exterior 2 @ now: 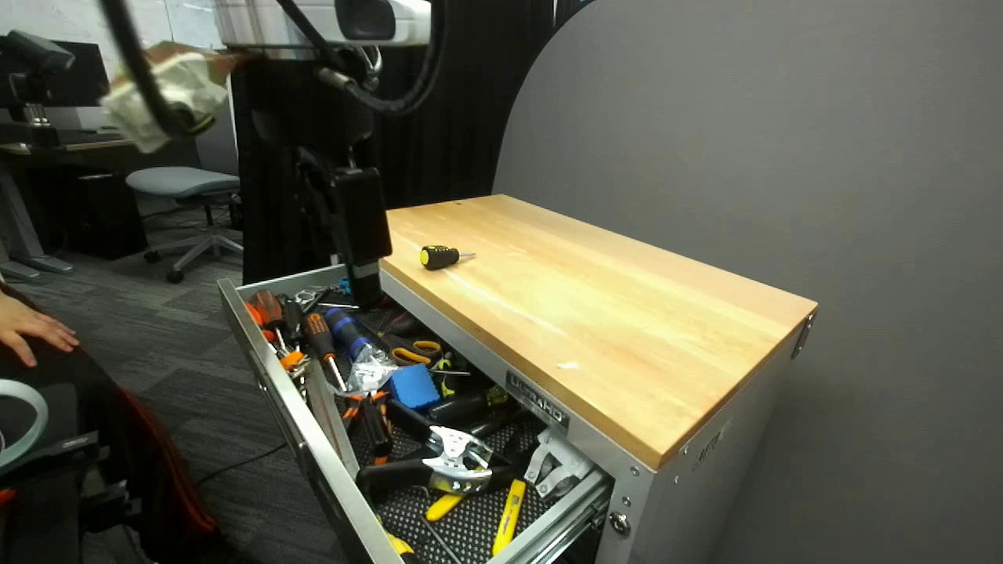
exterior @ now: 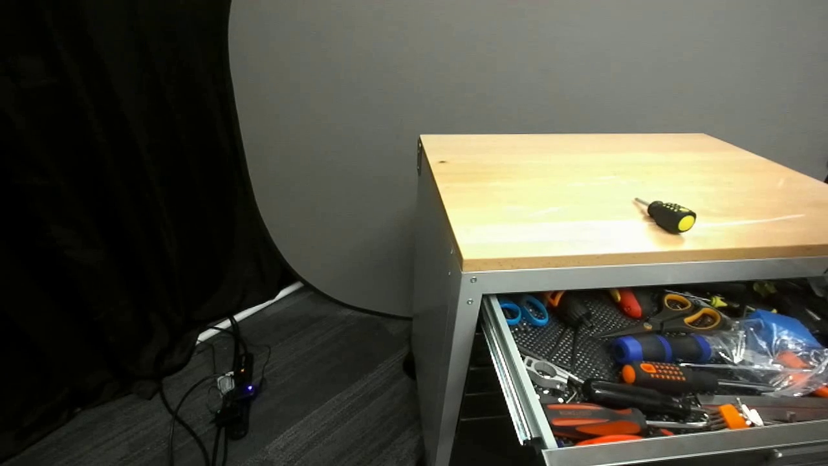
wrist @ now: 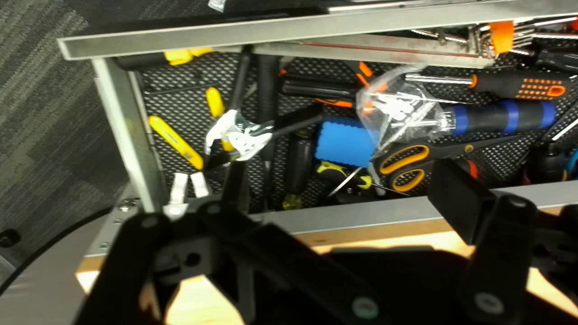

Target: Put the screwdriver in the drawer and close it

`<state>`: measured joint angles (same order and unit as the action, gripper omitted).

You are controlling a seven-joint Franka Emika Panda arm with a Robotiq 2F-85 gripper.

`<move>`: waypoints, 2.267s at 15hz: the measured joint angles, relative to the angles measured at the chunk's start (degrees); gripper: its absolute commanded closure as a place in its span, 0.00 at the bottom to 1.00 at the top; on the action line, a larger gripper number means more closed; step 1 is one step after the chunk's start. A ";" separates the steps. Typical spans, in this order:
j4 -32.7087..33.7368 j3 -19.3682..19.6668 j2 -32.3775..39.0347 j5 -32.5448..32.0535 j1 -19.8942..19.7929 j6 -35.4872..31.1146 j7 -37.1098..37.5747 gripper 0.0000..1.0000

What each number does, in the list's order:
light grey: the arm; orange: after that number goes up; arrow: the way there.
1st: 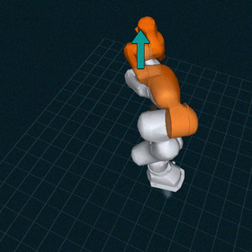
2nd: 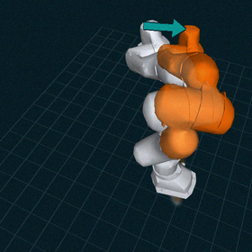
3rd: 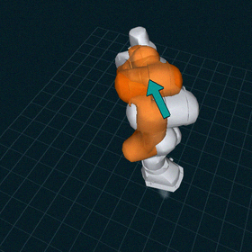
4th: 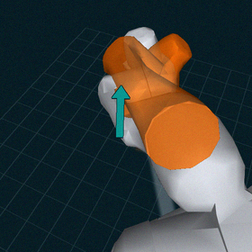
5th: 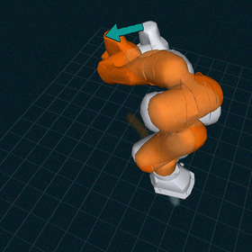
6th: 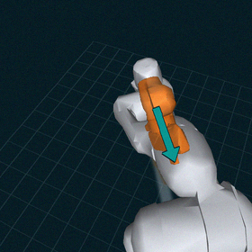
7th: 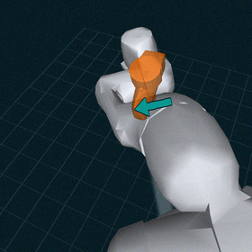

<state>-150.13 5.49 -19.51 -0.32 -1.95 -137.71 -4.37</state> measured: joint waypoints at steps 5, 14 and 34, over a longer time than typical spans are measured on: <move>7.10 -8.72 14.19 0.89 5.48 -10.22 8.60 0.00; 28.16 -8.63 35.14 -9.99 8.80 -13.37 18.13 0.00; 34.03 -6.65 37.63 -5.67 8.70 -1.35 15.65 0.79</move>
<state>-116.09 -1.16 18.12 -5.99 6.75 -139.06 11.28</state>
